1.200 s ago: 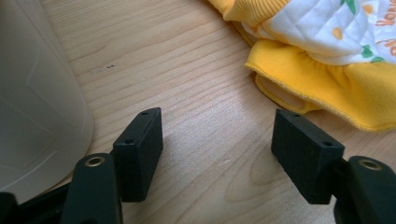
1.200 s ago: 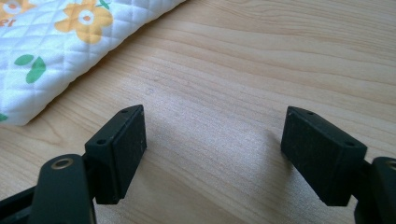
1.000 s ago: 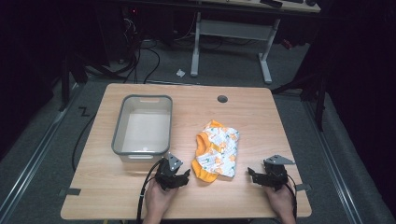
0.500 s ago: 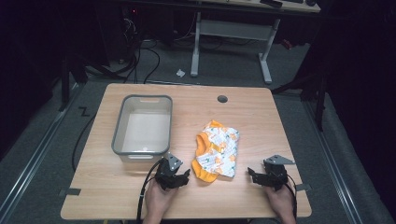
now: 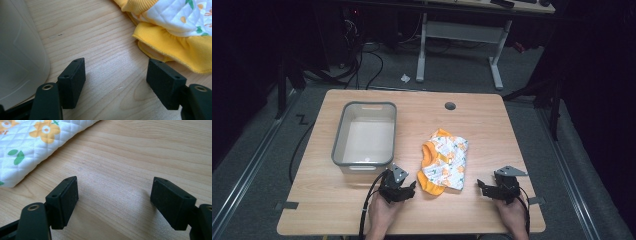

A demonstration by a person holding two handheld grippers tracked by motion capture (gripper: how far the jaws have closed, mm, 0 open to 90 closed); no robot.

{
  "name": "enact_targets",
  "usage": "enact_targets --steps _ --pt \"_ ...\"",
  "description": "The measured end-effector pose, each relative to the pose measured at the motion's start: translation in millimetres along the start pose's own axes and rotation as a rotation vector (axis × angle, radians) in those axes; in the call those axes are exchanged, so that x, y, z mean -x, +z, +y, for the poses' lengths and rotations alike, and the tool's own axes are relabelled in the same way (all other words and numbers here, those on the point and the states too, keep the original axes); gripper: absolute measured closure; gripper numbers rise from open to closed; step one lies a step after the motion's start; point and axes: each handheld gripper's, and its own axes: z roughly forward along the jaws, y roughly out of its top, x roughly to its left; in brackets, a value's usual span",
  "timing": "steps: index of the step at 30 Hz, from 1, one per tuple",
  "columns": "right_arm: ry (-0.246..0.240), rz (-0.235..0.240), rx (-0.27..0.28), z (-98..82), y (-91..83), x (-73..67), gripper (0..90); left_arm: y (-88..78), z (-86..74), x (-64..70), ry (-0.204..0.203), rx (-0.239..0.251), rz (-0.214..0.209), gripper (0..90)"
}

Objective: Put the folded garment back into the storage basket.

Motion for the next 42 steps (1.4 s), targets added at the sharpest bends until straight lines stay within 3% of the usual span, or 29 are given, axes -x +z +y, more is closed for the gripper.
enact_targets --steps 10,16,26,42 --pt "0.000 -0.001 0.001 0.0 0.0 0.0 22.7 -0.2 1.2 1.3 -0.011 -0.007 0.001 30.7" --pt "0.000 -0.001 0.001 0.0 0.0 0.0 22.7 -2.0 5.5 6.8 0.001 -0.018 -0.026 28.5" --pt "-0.001 -0.001 0.001 0.0 0.0 0.1 22.7 -14.2 15.0 14.3 0.012 0.021 -0.081 28.4" --pt "0.000 -0.001 0.001 0.0 0.0 0.0 22.7 -16.8 33.1 21.7 0.036 0.043 -0.124 26.9"
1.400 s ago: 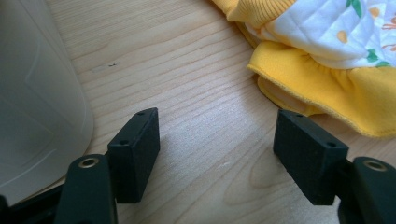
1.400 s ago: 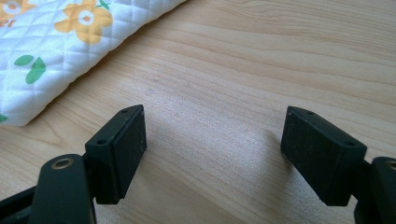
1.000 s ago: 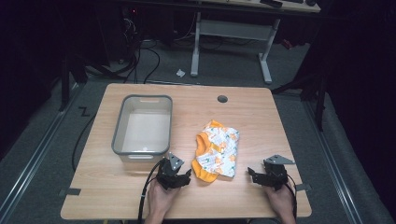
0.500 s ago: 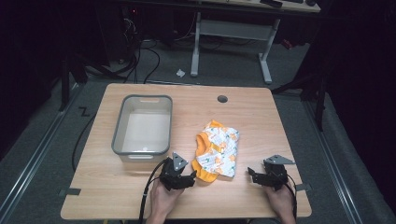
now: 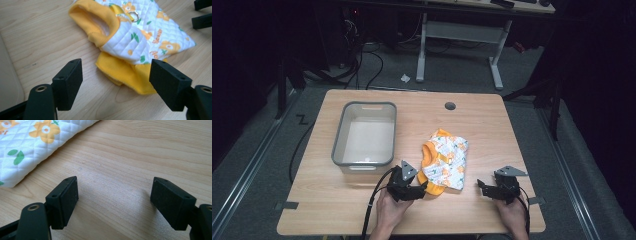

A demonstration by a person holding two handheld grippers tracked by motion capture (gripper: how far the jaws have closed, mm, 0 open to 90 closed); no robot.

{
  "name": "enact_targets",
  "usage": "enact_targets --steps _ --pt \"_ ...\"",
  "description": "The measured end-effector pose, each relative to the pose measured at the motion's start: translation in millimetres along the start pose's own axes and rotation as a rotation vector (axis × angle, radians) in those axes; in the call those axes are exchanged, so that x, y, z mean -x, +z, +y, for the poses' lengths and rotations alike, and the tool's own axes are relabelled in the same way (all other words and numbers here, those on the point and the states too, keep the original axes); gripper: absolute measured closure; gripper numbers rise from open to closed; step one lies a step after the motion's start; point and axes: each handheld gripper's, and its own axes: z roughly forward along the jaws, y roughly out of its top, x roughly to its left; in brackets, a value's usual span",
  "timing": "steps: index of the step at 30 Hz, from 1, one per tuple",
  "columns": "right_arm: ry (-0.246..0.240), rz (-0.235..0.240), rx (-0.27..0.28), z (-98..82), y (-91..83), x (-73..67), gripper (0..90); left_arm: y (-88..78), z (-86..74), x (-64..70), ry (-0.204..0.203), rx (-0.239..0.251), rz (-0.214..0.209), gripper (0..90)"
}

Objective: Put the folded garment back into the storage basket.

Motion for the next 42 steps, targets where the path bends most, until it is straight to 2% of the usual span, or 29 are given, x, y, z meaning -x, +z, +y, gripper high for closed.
enact_targets --steps 7,15,19,21,26,28,32,42 --pt "0.000 0.000 0.000 0.0 0.0 0.0 22.7 2.5 11.5 2.1 -0.002 0.005 -0.028 26.0" --pt "0.000 0.000 0.000 0.0 0.0 0.1 22.7 9.2 24.8 1.1 -0.001 -0.017 -0.038 25.4" --pt "0.000 -0.001 0.000 0.0 0.0 0.0 22.7 15.7 32.4 -0.1 0.011 -0.027 -0.023 24.9" --pt "0.000 -0.001 0.000 0.0 0.0 0.1 22.7 19.5 34.7 -1.8 -0.006 -0.031 -0.038 24.8" --pt "0.000 0.000 0.000 0.0 0.0 0.1 22.7 25.0 40.4 -2.6 -0.007 -0.045 -0.039 24.2" --pt "0.000 0.000 0.000 0.0 0.0 0.0 22.7 26.9 43.8 -2.5 0.001 -0.049 -0.033 24.2" --pt "0.000 0.000 0.000 0.0 0.0 0.0 22.7 32.2 48.1 -4.9 -0.015 -0.048 -0.032 24.2" --pt "0.000 0.000 0.000 0.0 0.0 0.0 22.7 50.2 60.4 -7.5 -0.020 -0.058 -0.013 24.8"
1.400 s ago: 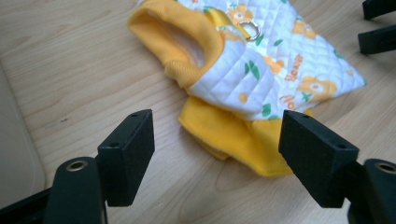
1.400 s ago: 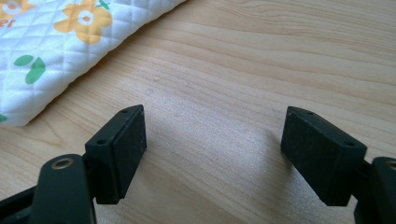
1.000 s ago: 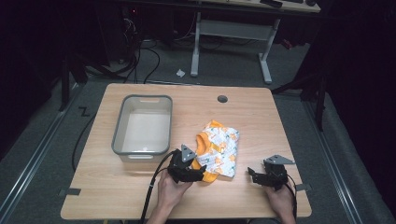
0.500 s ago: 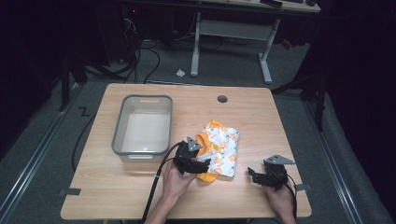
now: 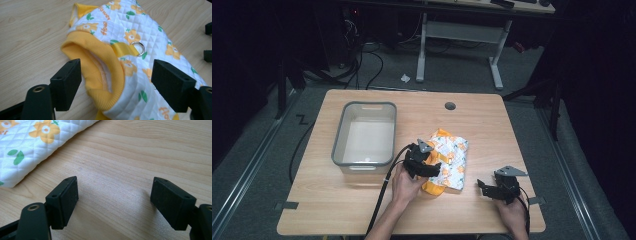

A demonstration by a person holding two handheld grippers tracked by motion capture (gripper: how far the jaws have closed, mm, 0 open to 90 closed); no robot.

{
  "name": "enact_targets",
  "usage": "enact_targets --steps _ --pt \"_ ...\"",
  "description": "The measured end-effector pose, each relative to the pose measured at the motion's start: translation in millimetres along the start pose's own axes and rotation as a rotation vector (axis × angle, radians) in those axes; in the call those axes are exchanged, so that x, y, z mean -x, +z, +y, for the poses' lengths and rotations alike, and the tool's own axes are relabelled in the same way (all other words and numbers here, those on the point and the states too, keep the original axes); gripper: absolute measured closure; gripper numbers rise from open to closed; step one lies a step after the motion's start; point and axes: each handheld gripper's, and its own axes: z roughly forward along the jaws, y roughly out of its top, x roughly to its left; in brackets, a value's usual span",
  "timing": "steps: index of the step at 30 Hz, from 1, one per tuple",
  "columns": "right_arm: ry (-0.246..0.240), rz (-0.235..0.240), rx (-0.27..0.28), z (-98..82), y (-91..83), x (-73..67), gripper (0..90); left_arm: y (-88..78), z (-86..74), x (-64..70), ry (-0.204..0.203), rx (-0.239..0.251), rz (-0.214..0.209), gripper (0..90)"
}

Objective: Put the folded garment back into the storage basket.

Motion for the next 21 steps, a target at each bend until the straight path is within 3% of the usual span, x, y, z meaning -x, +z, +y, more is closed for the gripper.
enact_targets --steps 11,21 --pt "-0.001 0.000 -0.001 0.0 0.0 0.1 22.7 23.2 5.0 -4.1 -0.024 -0.036 0.014 25.2" --pt "-0.001 0.000 0.000 -0.1 -0.1 -0.1 22.7 44.3 -1.8 -9.2 -0.042 -0.119 0.046 26.1"
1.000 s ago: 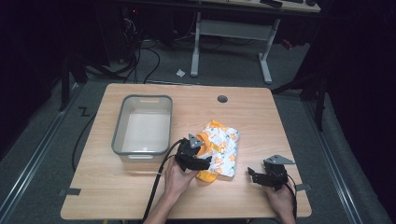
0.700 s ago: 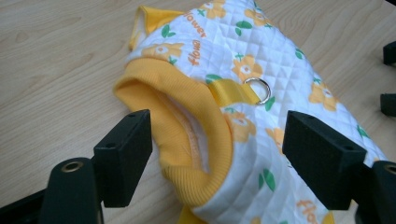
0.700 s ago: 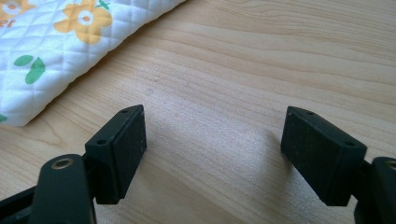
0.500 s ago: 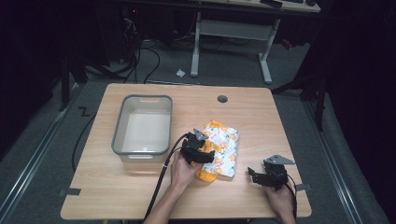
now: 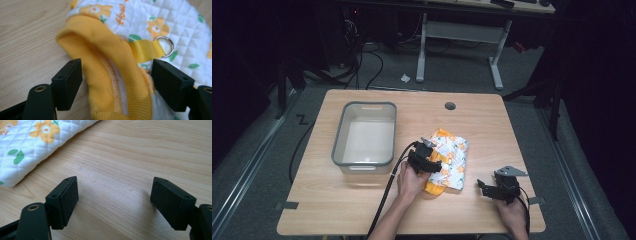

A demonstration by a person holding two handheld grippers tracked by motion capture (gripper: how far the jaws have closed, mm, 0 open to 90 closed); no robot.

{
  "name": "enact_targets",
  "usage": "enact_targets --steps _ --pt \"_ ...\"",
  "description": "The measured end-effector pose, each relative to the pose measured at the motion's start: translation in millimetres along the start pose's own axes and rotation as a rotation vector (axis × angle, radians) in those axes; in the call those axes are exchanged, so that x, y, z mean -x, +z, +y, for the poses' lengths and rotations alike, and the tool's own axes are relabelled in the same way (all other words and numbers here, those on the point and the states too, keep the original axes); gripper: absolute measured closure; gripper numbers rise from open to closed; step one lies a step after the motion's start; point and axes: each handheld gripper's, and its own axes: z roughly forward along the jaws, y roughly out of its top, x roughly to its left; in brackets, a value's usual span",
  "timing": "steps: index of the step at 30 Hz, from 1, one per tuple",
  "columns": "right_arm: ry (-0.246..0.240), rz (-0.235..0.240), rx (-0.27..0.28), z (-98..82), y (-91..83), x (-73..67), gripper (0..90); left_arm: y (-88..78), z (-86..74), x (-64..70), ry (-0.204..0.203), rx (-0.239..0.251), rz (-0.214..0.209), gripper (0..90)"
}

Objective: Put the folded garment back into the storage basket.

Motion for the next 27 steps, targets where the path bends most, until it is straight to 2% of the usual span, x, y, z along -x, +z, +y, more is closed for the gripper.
enact_targets --steps 1,3,4,6,12,13,15,17,21,27 --pt "0.000 0.000 0.000 0.0 0.0 0.0 22.7 2.8 -0.7 -1.1 -0.010 -0.011 -0.011 26.3" --pt "0.000 0.000 0.000 0.0 0.0 0.0 22.7 3.5 -1.6 -2.8 -0.014 -0.004 -0.019 26.6" --pt "0.000 0.000 0.000 0.0 0.0 0.0 22.7 3.2 -1.7 -2.4 -0.008 -0.003 -0.024 31.1" --pt "0.000 0.000 0.000 0.0 0.0 0.0 22.6 2.7 -1.4 -1.2 -0.001 0.004 -0.030 33.1" --pt "0.000 0.000 0.000 0.0 0.0 0.0 22.7 1.4 -1.2 2.7 0.011 0.005 -0.089 57.8" --pt "0.000 0.000 0.000 0.0 0.0 0.0 22.7 0.7 -1.0 4.4 0.019 0.008 -0.091 63.7" --pt "0.001 0.000 0.001 0.0 0.0 -0.1 22.7 -0.9 -0.8 10.2 0.062 0.011 -0.064 70.7" --pt "0.001 0.000 0.000 0.0 0.0 -0.1 22.7 -1.7 -0.1 12.4 0.074 0.012 -0.060 73.5" --pt "0.001 0.000 0.000 0.0 0.0 -0.1 22.7 -4.2 -0.1 8.9 0.048 0.034 -0.089 75.7" --pt "-0.001 0.000 0.000 0.0 0.0 0.0 22.7 -15.9 2.1 8.1 0.032 0.082 -0.116 76.6"
